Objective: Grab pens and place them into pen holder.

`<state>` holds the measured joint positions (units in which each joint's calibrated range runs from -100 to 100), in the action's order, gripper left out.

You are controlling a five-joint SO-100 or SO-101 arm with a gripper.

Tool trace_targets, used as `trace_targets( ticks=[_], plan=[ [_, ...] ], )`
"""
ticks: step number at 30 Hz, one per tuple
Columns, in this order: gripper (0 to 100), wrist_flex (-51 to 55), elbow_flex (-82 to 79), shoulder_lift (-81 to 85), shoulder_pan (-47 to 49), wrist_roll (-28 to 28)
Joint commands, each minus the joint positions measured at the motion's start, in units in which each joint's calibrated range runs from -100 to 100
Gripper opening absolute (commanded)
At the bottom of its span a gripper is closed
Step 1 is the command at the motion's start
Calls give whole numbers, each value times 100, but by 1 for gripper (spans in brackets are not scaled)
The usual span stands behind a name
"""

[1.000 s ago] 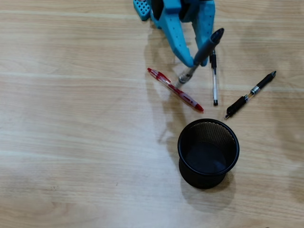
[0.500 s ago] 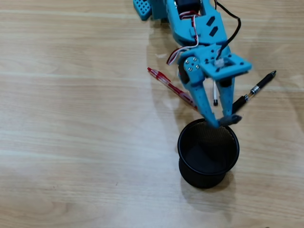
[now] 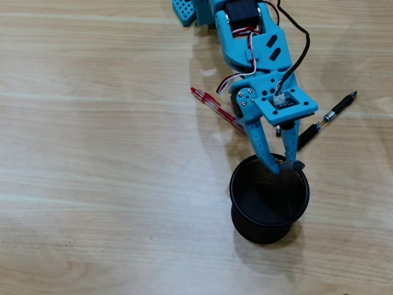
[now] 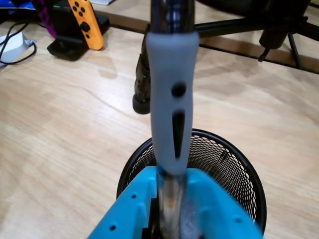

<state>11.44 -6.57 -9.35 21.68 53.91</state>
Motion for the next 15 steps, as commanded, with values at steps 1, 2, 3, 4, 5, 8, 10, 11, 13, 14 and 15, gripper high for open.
trace_targets(
  ticks=[1, 2, 3, 4, 5, 8, 10, 11, 13, 14, 15],
  plan=[
    [18, -155, 286, 107, -14, -14],
    [20, -155, 286, 115, -5, -14],
    [22, -155, 286, 124, -5, -14],
    [23, -155, 286, 132, 4, -20],
    [23, -155, 295, 141, 13, -20],
    [24, -82, 295, 378, 23, -219],
    [24, -73, 295, 608, 4, -528],
    [23, -64, 267, 735, -14, -664],
    [23, 18, 177, 1032, -41, -842],
    [23, 246, 150, 1185, -41, -894],
    [23, 966, 168, 1499, -60, -946]
  ],
)
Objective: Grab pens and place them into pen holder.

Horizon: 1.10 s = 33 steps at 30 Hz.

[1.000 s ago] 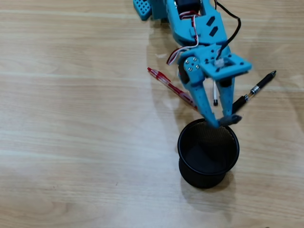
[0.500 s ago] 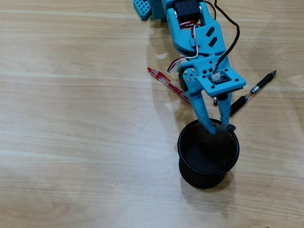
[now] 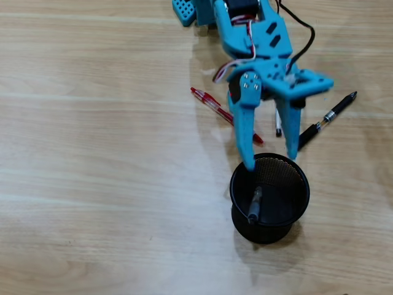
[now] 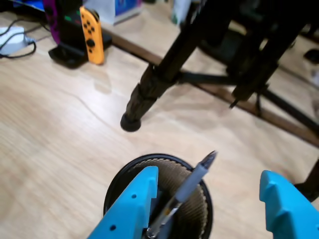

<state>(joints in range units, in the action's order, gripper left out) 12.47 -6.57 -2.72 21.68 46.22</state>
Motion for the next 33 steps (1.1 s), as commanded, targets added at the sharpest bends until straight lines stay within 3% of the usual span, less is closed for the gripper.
trace_targets(
  ticks=[1, 4, 9, 15, 24, 33],
  plan=[
    [23, 1299, 195, 998, -96, -192],
    [19, 2484, 195, 1491, -224, -266],
    [2, 4078, 195, 2009, -490, -391],
    [3, 5828, 195, 2161, -801, -721],
    [3, 6602, 132, 1958, -938, -1527],
    [3, 6812, 123, 1236, -764, -1669]
  ],
)
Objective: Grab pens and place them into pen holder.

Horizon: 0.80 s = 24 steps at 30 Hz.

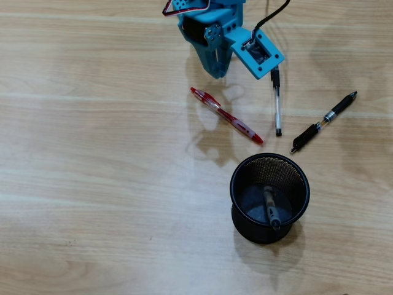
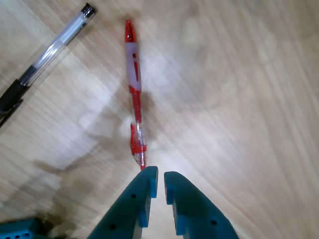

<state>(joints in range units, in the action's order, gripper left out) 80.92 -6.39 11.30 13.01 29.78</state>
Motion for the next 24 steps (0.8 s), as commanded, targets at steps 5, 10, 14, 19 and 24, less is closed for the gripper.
trace_targets(
  ticks=[5, 10, 14, 19, 24],
  plan=[
    [4, -24, 105, -616, 277, 12],
    [11, -33, 105, -1083, 506, 22],
    [20, -33, 105, -1338, 688, 27],
    [20, 22, 96, -1610, 780, 33],
    [20, -51, -293, -1788, 798, 205]
  ],
)
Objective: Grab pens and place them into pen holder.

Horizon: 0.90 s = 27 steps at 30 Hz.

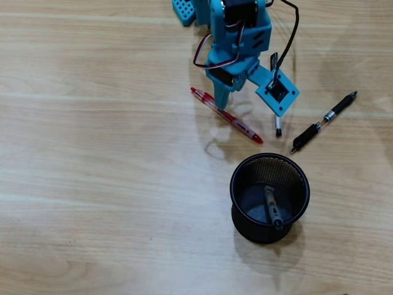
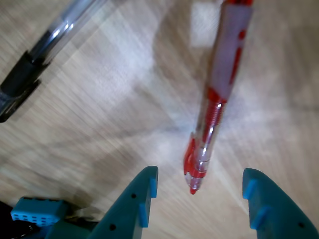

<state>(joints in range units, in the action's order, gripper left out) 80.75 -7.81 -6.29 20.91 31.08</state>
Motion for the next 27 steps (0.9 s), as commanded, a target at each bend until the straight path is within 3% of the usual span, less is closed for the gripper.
trace_targets(
  ticks=[1, 8, 20, 25, 27],
  plan=[
    [20, -125, -287, -97, 7, 112],
    [20, -1091, -622, -641, -2, 206],
    [20, -1592, -613, -1235, 7, 484],
    [3, -1583, -613, -1210, -2, 484],
    [2, -1583, -613, -1193, -2, 484]
  ],
)
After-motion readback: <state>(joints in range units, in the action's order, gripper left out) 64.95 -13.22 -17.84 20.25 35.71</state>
